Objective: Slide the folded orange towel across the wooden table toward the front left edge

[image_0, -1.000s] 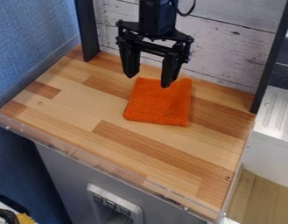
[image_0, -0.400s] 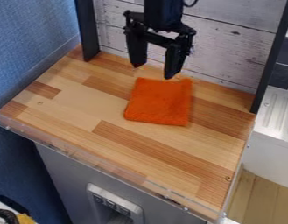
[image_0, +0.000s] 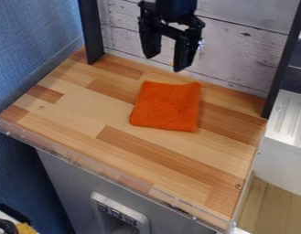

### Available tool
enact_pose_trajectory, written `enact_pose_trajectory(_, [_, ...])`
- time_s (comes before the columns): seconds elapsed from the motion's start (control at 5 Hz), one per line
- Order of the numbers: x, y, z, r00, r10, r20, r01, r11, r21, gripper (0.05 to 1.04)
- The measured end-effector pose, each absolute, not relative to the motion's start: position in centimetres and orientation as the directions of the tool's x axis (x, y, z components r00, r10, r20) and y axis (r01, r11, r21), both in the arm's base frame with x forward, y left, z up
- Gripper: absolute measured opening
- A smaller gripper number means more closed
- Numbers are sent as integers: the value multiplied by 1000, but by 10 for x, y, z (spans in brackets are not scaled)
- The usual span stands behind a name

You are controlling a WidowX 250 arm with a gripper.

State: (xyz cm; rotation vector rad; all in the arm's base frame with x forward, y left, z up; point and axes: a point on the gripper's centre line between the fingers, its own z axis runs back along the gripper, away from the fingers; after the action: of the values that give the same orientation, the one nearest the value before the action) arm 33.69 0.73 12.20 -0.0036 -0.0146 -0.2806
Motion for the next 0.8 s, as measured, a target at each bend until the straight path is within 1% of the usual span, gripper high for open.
enact_pose_trajectory(0.2, [348,8,123,948,-316,31,316,949,-1,953])
enact_pose_trajectory(0.4, [356,7,112,937,-350,22,350,937,-2,676])
enact_pose_trajectory(0.6, [361,8,103,921,-388,32,388,922,8,375])
enact_pose_trajectory(0.8, [362,8,83,913,-408,21,408,913,2,160])
